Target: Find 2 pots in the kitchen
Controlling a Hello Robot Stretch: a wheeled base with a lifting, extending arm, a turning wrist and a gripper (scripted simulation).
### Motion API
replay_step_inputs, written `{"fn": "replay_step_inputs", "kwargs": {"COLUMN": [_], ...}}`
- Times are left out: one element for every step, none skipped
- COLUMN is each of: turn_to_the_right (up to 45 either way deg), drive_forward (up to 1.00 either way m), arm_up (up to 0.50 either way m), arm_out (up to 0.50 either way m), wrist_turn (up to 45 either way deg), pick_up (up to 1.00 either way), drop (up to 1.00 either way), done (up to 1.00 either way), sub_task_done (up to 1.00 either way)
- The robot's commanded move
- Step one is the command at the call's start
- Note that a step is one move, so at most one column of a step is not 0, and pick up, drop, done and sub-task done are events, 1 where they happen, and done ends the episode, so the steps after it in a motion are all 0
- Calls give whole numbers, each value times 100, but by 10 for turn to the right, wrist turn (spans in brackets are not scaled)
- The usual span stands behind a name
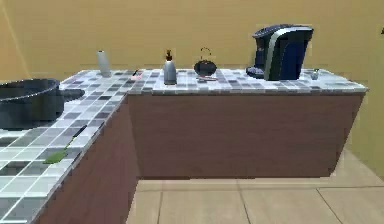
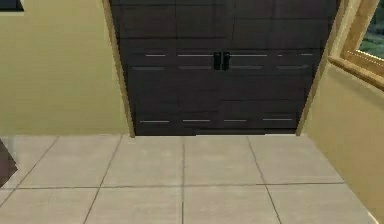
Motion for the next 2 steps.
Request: {"fn": "replay_step_inputs", "kwargs": {"turn_to_the_right": [0, 0], "drive_forward": [90, 0], "arm_up": [0, 0], "arm_out": [0, 0], "wrist_turn": [0, 0], "pick_up": [0, 0], "drop": [0, 0], "done": [0, 100], "sub_task_done": [0, 0]}}
